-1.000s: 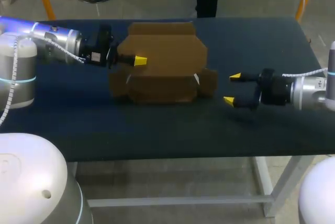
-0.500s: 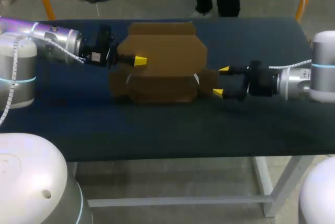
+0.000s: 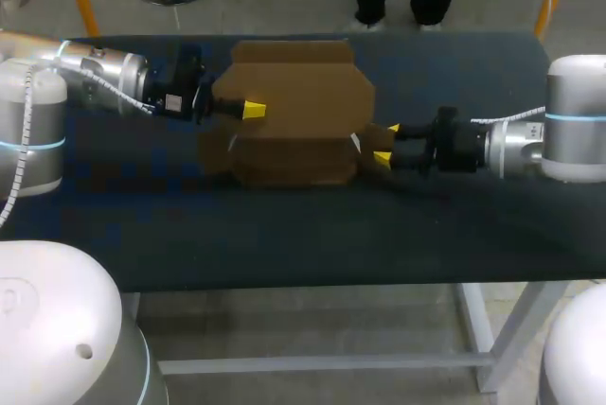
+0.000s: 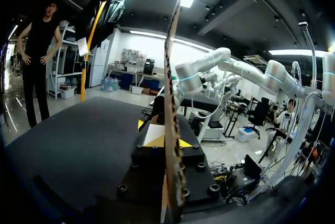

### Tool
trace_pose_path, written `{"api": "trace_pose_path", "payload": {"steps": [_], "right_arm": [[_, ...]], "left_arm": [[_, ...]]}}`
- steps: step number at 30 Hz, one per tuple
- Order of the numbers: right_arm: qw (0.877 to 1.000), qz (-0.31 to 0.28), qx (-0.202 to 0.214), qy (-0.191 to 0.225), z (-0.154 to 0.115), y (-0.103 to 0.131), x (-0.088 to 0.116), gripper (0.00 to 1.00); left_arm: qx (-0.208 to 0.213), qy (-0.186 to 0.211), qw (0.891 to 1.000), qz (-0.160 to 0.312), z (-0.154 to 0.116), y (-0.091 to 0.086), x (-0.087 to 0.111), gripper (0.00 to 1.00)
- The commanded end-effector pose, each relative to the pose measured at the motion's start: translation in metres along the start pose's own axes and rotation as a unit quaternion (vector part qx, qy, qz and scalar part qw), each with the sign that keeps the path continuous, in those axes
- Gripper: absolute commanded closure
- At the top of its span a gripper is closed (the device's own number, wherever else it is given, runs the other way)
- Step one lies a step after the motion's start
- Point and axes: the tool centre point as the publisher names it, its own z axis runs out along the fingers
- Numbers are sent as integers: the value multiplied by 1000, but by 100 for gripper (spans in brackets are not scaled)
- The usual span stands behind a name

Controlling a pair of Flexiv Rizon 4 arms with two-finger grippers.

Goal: Assemble the packaging by folding the flat box into shape, placing the metal phone stand inside, and closing the box properly

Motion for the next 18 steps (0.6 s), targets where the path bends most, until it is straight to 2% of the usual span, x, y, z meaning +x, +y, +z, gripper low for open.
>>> {"api": "trace_pose_path", "payload": {"steps": [1,18], "right_arm": [[1000,0,-2,-2,2,-1,3,59],[1000,12,-1,-16,12,2,19,91]], "left_arm": [[-1,1,1000,0,0,1,0,100],[-1,1,1000,0,0,1,0,100]]}}
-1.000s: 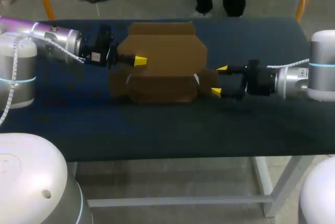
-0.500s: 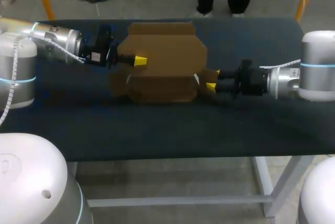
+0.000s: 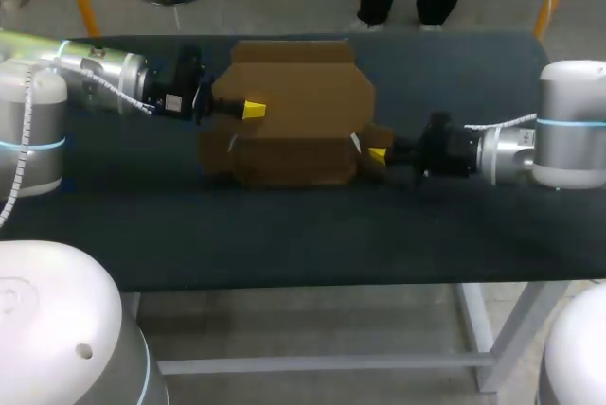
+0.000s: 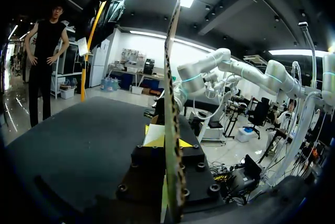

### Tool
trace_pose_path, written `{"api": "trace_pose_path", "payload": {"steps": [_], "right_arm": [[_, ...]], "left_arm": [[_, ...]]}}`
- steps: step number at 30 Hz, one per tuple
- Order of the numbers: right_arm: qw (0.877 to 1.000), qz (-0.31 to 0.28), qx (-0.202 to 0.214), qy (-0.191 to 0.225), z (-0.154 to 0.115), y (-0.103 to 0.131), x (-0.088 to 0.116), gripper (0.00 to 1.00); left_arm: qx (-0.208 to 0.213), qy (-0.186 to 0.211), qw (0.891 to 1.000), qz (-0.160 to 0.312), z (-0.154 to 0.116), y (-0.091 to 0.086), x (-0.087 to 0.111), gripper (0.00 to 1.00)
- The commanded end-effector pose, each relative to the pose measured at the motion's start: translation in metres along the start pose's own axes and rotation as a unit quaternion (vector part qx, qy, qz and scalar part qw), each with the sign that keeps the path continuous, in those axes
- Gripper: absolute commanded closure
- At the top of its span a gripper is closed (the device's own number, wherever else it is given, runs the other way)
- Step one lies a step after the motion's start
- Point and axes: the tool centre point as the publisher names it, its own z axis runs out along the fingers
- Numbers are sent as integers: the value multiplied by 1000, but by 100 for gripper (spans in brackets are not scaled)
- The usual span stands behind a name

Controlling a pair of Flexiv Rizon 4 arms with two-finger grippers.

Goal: Assemble the packaging by folding the flat box into shape, placing the metal phone stand inside, and closing the box properly

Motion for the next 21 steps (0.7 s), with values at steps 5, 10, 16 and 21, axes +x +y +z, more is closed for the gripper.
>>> {"api": "trace_pose_path", "payload": {"steps": [5,10,16,21], "right_arm": [[1000,4,3,-20,2,2,11,100],[999,13,5,-37,2,2,16,100],[997,32,12,-67,4,2,21,100],[994,51,18,-91,8,-2,23,85]], "left_arm": [[-1,1,1000,0,0,1,0,100],[-1,1,1000,0,0,1,0,100],[-1,1,1000,0,0,1,0,100],[-1,1,1000,0,0,1,0,100]]}}
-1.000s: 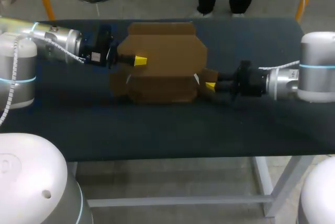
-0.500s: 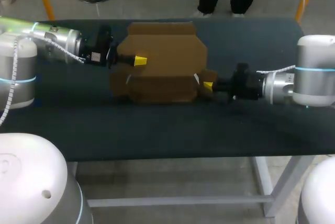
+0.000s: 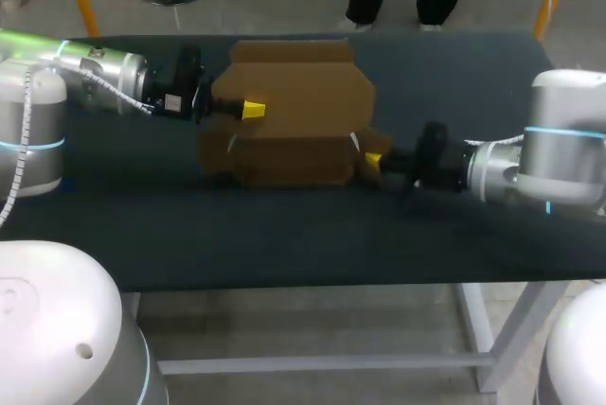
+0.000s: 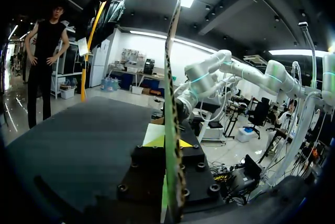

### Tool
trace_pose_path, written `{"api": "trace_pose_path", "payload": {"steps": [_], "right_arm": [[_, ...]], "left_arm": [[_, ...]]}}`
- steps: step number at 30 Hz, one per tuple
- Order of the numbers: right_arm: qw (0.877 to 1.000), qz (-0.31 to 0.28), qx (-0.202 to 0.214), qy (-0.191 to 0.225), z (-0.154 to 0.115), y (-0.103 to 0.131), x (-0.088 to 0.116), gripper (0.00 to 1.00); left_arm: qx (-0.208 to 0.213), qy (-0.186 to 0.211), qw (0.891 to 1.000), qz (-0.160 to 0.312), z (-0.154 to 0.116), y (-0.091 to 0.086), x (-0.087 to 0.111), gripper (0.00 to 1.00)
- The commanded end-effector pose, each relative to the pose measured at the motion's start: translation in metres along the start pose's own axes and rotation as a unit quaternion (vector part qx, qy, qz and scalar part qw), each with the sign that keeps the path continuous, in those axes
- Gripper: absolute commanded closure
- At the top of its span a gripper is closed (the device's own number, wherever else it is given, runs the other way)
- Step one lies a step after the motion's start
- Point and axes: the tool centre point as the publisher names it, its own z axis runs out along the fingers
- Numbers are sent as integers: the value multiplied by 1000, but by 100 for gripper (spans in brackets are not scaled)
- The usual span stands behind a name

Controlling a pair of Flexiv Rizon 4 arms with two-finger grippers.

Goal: Assemble the packaging by folding the flat box into shape, placing the metal phone stand inside, and closing the box properly

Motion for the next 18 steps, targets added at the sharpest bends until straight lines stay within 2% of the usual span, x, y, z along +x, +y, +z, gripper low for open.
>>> {"api": "trace_pose_path", "payload": {"steps": [1,8,14,18], "right_arm": [[1000,10,4,-23,6,-2,7,86],[999,30,6,-45,9,-4,11,84],[996,43,22,-70,12,-9,18,74],[995,49,30,-82,13,-11,21,72]], "left_arm": [[-1,1,1000,0,1,1,0,100],[-1,1,1000,0,1,1,0,100],[-1,1,1000,0,1,1,0,100],[-1,1,1000,0,1,1,0,100]]}}
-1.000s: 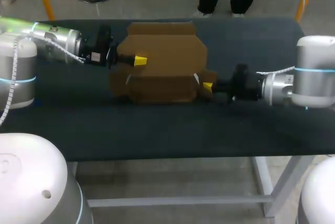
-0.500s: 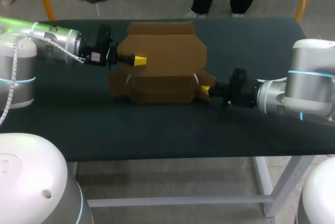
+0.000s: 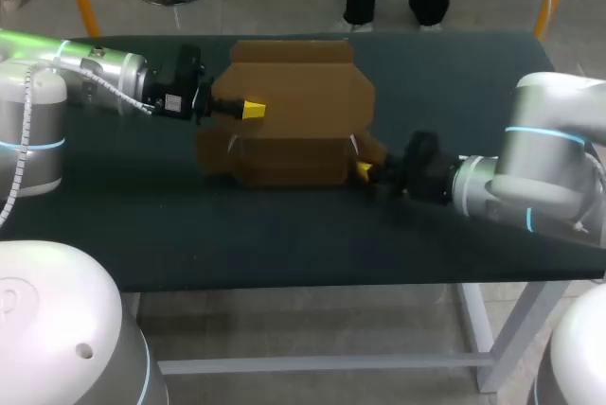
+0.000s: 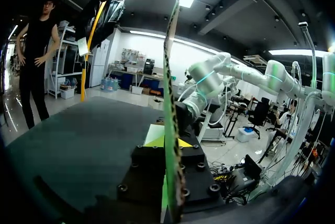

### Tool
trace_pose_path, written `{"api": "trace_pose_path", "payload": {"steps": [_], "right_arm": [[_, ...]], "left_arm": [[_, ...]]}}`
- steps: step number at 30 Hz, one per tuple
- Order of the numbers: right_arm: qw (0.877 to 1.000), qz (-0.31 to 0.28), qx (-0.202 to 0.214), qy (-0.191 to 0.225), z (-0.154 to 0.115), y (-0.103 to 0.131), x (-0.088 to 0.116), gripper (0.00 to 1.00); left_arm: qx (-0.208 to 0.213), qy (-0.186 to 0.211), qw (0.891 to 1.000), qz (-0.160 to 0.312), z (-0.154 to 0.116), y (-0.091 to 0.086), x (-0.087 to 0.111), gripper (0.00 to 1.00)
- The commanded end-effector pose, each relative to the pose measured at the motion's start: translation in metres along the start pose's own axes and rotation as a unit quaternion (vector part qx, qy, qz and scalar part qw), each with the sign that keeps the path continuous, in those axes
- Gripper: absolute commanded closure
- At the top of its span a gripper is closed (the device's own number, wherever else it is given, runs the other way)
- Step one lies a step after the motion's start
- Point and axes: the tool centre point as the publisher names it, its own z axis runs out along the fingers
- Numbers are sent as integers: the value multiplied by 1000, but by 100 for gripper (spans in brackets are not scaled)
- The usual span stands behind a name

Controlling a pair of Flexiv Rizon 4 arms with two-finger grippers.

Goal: Assemble the packaging by folding the flat box into shape, placing the metal phone stand inside, and closing the box properly

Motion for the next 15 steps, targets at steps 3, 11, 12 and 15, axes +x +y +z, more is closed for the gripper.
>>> {"api": "trace_pose_path", "payload": {"steps": [3,11,12,15], "right_arm": [[1000,1,5,-26,6,0,10,72],[999,8,13,-37,13,4,14,74],[999,9,13,-37,13,5,15,73],[999,12,16,-43,14,4,19,71]], "left_arm": [[-1,1,1000,0,0,1,0,100],[-1,1,1000,0,0,1,0,100],[-1,1,1000,0,0,1,0,100],[-1,1,1000,0,0,1,0,100]]}}
